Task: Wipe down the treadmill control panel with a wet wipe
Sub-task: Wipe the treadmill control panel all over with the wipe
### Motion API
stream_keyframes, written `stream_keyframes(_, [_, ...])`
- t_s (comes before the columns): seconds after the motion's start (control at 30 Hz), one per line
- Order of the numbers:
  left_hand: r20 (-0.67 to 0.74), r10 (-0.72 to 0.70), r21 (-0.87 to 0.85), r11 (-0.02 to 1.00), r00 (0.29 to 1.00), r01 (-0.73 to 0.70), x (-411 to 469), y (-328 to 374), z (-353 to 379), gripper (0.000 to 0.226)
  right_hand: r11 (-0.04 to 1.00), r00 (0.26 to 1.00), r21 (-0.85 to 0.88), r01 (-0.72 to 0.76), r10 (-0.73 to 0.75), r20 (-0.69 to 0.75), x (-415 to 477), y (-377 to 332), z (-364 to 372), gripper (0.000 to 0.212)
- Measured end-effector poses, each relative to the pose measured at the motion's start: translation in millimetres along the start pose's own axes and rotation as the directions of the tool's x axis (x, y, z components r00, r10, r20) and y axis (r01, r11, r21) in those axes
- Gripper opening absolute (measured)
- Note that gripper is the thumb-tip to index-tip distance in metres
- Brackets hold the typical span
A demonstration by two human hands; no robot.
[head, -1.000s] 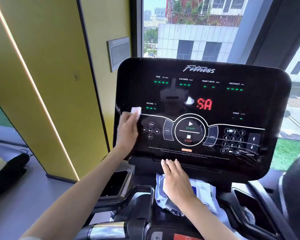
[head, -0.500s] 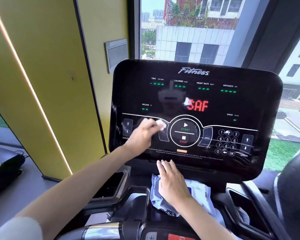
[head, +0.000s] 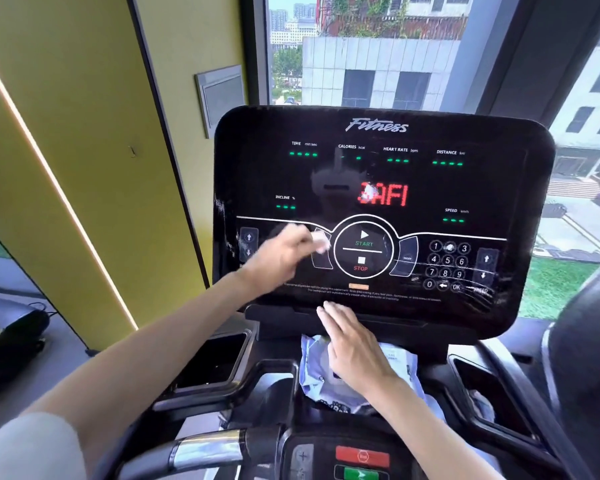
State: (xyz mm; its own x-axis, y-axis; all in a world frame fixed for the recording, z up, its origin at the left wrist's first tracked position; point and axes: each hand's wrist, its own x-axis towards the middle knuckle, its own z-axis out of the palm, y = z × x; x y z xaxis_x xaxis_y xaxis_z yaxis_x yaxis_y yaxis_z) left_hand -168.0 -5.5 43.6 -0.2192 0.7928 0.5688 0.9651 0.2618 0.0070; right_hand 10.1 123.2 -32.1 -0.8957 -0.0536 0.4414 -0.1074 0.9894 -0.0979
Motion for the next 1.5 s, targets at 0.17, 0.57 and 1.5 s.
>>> stream_keyframes(0.17, [-0.281,-0.285,-0.101,0.958,0.916,0.267,3.5,14.6,18.7,0.069,0.977,0.972,-0.019,-0.212,0.209,-0.111,-14.0,26.1,-7.3,0.055])
stream_keyframes(0.57, [-0.307,-0.327,-0.162,0.943,0.894,0.290,14.0,36.6,30.5,0.068,0.958,0.960,-0.109,-0.265,0.253,-0.117,-38.0,48.6,0.3,0.063])
stream_keyframes(1.5, [-0.152,-0.153,-0.160,0.979,0.977,0.128,45.2,47.1,33.2,0.057,0.982,0.987,-0.108,-0.158,0.152,-0.059,-39.0,59.1,-3.5,0.070])
